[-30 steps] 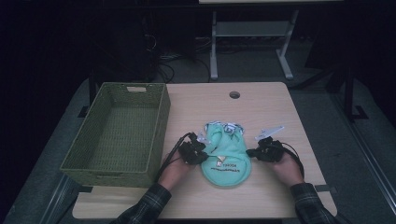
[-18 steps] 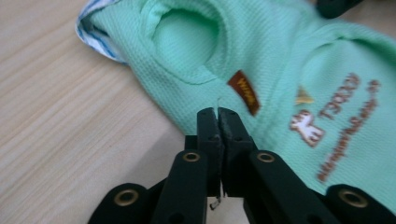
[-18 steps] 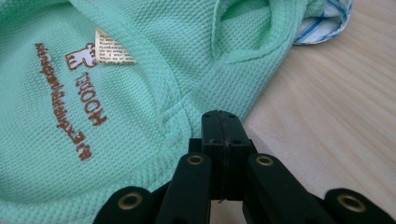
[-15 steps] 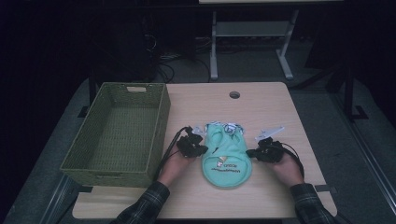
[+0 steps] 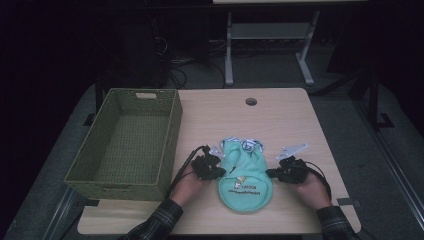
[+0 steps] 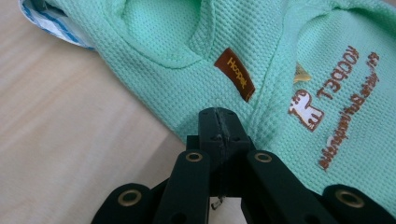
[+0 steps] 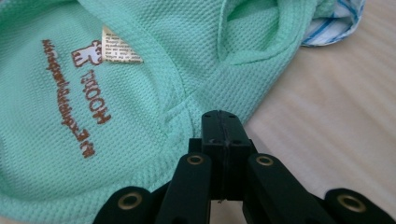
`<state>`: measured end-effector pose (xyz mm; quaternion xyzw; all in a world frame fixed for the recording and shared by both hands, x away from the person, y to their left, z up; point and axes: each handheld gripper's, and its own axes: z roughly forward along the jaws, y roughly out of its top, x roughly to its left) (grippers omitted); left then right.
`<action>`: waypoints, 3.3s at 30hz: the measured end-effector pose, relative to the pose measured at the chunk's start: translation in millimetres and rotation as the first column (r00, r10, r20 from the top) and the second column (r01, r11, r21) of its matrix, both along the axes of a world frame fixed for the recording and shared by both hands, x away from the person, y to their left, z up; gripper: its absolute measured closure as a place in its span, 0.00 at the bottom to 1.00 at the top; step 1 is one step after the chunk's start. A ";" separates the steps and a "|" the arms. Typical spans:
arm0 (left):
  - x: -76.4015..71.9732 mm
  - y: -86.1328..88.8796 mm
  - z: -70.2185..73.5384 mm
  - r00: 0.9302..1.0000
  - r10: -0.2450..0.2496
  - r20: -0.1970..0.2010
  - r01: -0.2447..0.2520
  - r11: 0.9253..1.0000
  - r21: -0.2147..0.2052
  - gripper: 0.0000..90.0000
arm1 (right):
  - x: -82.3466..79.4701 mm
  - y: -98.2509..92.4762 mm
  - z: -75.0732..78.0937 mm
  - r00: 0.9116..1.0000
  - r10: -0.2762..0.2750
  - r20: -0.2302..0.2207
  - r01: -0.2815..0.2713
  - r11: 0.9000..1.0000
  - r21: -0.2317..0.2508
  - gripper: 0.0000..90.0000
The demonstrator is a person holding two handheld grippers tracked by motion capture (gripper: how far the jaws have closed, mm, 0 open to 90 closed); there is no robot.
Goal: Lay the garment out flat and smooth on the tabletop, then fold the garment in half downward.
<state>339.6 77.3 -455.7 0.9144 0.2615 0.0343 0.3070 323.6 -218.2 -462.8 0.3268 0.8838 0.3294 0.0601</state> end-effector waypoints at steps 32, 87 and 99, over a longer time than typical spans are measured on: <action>-5.1 0.6 1.1 0.999 -0.039 -0.006 0.039 0.999 0.015 1.00 | 89.8 25.3 -3.6 0.995 -0.100 -0.008 0.100 0.988 0.115 0.84; 77.4 -4.8 35.1 0.997 0.049 0.060 -0.045 0.997 -0.068 0.53 | 100.8 -3.5 23.0 0.992 -0.119 0.037 0.113 0.985 0.132 0.68; 110.7 -17.0 21.2 0.997 0.055 0.055 -0.052 0.998 -0.043 0.51 | 106.7 -1.6 7.5 0.994 -0.112 0.015 0.109 0.984 0.140 0.68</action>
